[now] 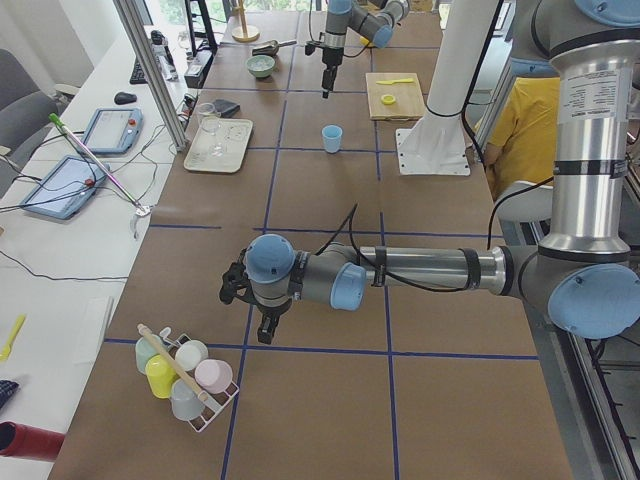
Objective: Squeeze lemon into cup
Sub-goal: 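Raise the right gripper away from the cup while the left gripper grasps the metal rod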
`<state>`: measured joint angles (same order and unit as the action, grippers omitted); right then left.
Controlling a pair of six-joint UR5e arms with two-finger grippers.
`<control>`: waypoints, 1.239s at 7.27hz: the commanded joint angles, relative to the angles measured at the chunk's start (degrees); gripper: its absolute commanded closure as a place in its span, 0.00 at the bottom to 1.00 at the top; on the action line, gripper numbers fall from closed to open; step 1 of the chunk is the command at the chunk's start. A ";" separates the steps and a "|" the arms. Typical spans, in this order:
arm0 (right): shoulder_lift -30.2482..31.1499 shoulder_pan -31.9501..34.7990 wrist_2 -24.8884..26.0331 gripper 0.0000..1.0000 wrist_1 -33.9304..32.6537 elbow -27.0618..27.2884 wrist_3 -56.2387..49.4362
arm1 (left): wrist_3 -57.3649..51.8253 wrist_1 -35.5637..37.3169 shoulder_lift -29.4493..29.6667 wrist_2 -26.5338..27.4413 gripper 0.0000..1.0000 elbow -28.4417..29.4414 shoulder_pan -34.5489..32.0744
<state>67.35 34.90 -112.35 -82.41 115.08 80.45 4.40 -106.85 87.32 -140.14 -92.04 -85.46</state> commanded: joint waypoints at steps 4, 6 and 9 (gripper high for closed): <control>11.67 11.60 -8.41 0.00 0.23 1.64 -17.96 | 31.28 -14.88 4.26 8.55 0.00 1.07 22.15; 11.76 11.51 -8.41 0.00 0.76 1.47 -17.78 | 34.68 -14.70 8.27 9.98 0.00 5.25 26.21; 11.84 11.51 -8.41 0.00 1.02 1.47 -17.61 | 34.71 -14.70 10.06 15.40 0.02 8.36 30.34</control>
<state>79.12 46.40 -120.76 -81.61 116.53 62.74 38.93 -121.54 96.77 -127.90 -84.36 -56.64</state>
